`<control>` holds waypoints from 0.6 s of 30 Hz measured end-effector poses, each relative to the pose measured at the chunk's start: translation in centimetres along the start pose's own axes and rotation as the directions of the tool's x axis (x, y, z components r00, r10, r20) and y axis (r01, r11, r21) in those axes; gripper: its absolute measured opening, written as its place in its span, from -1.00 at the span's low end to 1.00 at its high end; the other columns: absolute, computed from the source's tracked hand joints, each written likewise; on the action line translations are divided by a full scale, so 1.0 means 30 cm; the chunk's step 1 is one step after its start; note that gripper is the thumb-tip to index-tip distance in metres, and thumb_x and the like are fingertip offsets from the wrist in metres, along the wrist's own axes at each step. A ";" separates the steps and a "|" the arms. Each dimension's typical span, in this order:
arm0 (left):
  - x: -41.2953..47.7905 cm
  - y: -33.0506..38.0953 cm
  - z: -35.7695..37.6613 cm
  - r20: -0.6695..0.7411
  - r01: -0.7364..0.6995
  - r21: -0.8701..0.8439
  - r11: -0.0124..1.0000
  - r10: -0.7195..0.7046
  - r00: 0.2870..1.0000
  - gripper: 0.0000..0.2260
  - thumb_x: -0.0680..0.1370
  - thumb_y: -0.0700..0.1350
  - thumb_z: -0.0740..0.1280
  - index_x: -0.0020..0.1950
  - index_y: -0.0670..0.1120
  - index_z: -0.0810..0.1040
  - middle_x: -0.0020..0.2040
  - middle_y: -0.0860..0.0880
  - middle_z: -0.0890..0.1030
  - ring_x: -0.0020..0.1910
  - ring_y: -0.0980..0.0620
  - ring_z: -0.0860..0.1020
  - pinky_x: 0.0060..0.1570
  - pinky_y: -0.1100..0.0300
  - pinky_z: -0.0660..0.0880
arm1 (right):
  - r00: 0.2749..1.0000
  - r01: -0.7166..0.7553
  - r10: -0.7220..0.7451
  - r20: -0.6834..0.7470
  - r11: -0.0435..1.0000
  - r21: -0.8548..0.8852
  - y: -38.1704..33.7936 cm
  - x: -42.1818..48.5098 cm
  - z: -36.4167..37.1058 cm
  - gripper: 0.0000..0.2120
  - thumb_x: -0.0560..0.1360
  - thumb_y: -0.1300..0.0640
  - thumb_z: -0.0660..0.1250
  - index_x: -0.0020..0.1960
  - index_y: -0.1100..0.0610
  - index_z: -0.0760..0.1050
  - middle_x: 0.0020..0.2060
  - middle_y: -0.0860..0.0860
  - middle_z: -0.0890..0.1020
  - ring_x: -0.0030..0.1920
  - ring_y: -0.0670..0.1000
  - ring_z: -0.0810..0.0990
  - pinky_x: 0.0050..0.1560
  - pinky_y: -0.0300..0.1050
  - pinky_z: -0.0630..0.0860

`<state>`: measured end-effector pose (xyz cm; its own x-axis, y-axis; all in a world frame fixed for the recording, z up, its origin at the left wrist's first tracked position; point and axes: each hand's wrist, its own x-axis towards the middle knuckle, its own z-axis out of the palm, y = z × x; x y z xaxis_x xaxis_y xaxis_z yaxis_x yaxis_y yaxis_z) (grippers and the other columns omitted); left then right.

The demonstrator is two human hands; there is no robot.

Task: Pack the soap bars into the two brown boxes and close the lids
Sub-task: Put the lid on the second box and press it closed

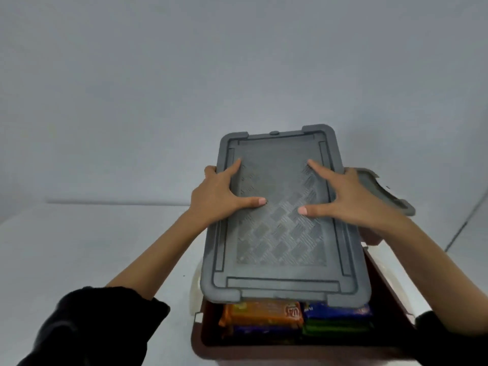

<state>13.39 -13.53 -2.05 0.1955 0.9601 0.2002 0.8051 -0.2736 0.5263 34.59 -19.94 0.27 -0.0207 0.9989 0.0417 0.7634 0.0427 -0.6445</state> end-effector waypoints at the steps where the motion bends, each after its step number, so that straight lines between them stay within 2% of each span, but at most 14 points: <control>1: -0.029 -0.005 0.030 0.049 0.018 0.005 1.000 -0.018 0.999 -0.10 0.29 0.29 0.41 0.51 0.15 0.04 0.37 -0.16 0.24 0.29 -0.12 0.39 0.25 0.03 0.38 | 0.999 -0.018 0.018 0.038 1.000 0.022 0.031 -0.023 0.017 -0.09 0.35 0.01 0.48 0.50 -0.16 -0.01 0.42 0.17 0.06 0.49 0.14 0.03 0.47 -0.02 0.04; 3: -0.084 -0.008 0.081 0.123 0.059 0.020 0.998 -0.061 0.990 -0.11 0.31 0.28 0.41 0.51 0.15 0.03 0.38 -0.16 0.23 0.29 -0.12 0.39 0.26 0.05 0.36 | 0.993 -0.049 0.043 0.110 0.998 0.050 0.089 -0.062 0.046 -0.10 0.36 0.03 0.48 0.51 -0.13 0.00 0.45 0.19 0.03 0.51 0.12 -0.06 0.47 -0.01 0.00; 6: -0.170 0.001 0.139 0.191 0.118 0.029 0.993 -0.122 0.974 -0.13 0.33 0.27 0.41 0.51 0.14 0.04 0.38 -0.15 0.24 0.33 -0.11 0.36 0.29 0.05 0.33 | 0.978 -0.103 0.089 0.190 0.992 0.066 0.180 -0.103 0.089 -0.09 0.33 -0.01 0.49 0.51 -0.13 0.03 0.45 0.19 0.09 0.49 0.15 -0.03 0.47 0.02 0.02; 8: -0.221 0.003 0.171 0.244 0.161 0.019 0.987 -0.161 0.956 -0.14 0.34 0.27 0.41 0.51 0.12 0.05 0.39 -0.15 0.23 0.37 -0.11 0.32 0.33 0.03 0.29 | 0.965 -0.127 0.107 0.240 0.990 0.066 0.221 -0.135 0.112 -0.01 0.23 -0.15 0.53 0.50 -0.14 0.06 0.47 0.15 0.09 0.50 0.15 -0.02 0.49 0.08 0.02; 10: -0.265 0.002 0.195 0.309 0.190 0.012 0.982 -0.184 0.933 -0.17 0.37 0.26 0.38 0.52 0.10 0.04 0.43 -0.15 0.18 0.42 -0.11 0.24 0.39 0.02 0.23 | 0.956 -0.128 0.102 0.274 0.989 0.079 0.268 -0.156 0.134 0.17 -0.02 -0.39 0.52 0.48 -0.15 0.11 0.47 0.12 0.14 0.49 0.12 0.10 0.50 0.10 0.10; 11: -0.284 0.002 0.204 0.331 0.196 0.021 0.980 -0.192 0.924 -0.19 0.40 0.27 0.34 0.53 0.09 0.02 0.45 -0.16 0.14 0.45 -0.12 0.19 0.42 0.02 0.19 | 0.953 -0.128 0.097 0.285 0.988 0.091 0.286 -0.163 0.143 0.19 -0.07 -0.44 0.48 0.47 -0.16 0.14 0.46 0.10 0.16 0.48 0.11 0.15 0.49 0.10 0.14; 13: -0.317 0.008 0.216 0.323 0.191 0.071 0.979 -0.204 0.924 -0.24 0.45 0.29 0.25 0.53 0.09 -0.02 0.48 -0.17 0.03 0.49 -0.16 0.06 0.45 -0.01 0.11 | 0.961 -0.128 0.100 0.258 0.987 0.094 0.288 -0.192 0.151 -0.03 0.15 -0.32 0.49 0.46 -0.16 0.17 0.45 0.12 0.10 0.48 0.13 0.11 0.50 0.08 0.11; 15: -0.339 0.018 0.229 0.260 0.147 0.168 0.975 -0.188 0.947 -0.29 0.50 0.28 0.17 0.54 0.04 -0.02 0.51 -0.17 -0.10 0.51 -0.17 -0.09 0.46 -0.06 0.04 | 0.987 -0.092 0.087 0.132 0.995 0.033 0.295 -0.218 0.163 -0.24 0.35 -0.18 0.42 0.46 -0.12 0.18 0.47 0.15 -0.02 0.50 0.17 -0.04 0.50 0.07 0.03; 18: -0.317 0.029 0.249 0.203 -0.042 0.337 0.940 -0.029 0.979 -0.36 0.54 0.27 0.08 0.53 0.02 0.02 0.54 -0.09 -0.19 0.52 -0.12 -0.18 0.46 -0.17 -0.02 | 0.998 0.001 -0.013 -0.062 0.981 -0.195 0.280 -0.272 0.197 -0.33 0.47 -0.19 0.27 0.50 -0.08 0.12 0.51 0.13 -0.13 0.51 0.16 -0.14 0.50 0.04 -0.03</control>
<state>16.42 -22.47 -9.69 0.2815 0.9595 0.0128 0.9379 -0.2779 0.2078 37.37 -27.62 -10.00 0.0096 0.9952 0.0976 0.8746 0.0390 -0.4832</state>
